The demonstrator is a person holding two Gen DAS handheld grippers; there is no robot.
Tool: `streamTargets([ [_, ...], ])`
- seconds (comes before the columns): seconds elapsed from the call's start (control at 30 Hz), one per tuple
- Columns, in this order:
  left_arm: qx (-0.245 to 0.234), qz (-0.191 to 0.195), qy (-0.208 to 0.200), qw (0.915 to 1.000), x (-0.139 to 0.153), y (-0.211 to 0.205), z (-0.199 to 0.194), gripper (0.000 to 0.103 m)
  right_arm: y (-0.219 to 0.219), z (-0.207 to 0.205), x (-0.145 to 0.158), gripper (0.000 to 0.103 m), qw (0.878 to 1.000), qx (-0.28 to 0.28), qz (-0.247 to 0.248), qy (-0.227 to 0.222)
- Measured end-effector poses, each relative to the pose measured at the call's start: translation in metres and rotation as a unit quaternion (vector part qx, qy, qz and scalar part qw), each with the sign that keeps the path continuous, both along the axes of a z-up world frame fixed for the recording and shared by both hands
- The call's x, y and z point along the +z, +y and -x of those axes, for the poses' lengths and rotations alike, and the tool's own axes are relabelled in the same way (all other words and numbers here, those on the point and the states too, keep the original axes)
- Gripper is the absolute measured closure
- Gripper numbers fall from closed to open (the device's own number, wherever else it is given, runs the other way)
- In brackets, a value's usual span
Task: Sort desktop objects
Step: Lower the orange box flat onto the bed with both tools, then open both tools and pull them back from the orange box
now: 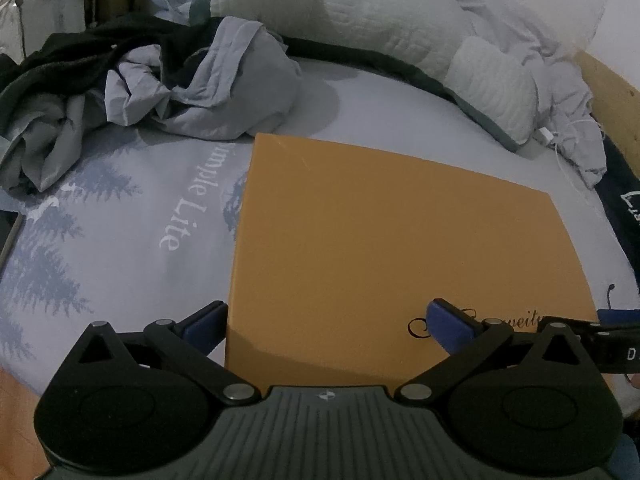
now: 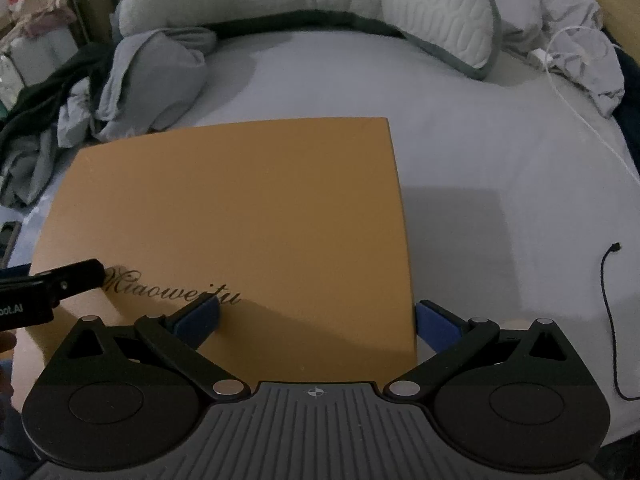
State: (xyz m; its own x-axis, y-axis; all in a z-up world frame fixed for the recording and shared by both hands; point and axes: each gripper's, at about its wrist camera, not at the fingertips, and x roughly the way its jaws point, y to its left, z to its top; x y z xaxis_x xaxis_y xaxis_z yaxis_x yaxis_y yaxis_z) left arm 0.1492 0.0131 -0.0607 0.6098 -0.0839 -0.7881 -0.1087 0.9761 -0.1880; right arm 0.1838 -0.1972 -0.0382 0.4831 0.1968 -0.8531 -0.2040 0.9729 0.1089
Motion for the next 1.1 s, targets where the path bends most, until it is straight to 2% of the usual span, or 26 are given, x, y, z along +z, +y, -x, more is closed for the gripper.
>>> streamTargets([
  [0.17, -0.003, 0.003, -0.008, 1.0000, 0.006, 0.004, 0.003, 0.000, -0.003, 0.001, 0.002, 0.000, 1.000, 0.002, -0.007, -0.001],
  [0.23, -0.004, 0.000, -0.019, 0.9998, 0.014, 0.004, 0.008, 0.000, -0.003, 0.006, 0.007, 0.000, 1.000, 0.008, 0.007, -0.009],
  [0.53, -0.013, 0.000, -0.087, 0.9961, 0.063, 0.010, 0.050, 0.000, -0.023, 0.051, 0.051, 0.000, 0.997, 0.007, -0.032, -0.068],
  [0.83, -0.023, -0.001, -0.130, 0.9912, 0.085, 0.010, 0.088, 0.000, -0.042, 0.098, 0.082, 0.000, 0.990, 0.013, -0.041, -0.131],
  [1.0, -0.041, -0.013, -0.157, 0.9866, 0.093, 0.003, 0.113, 0.000, -0.054, 0.123, 0.087, 0.000, 0.985, 0.018, -0.044, -0.169],
  [1.1, -0.056, -0.031, -0.186, 0.9804, 0.095, -0.004, 0.127, 0.000, -0.060, 0.137, 0.085, 0.000, 0.982, 0.020, -0.041, -0.186],
])
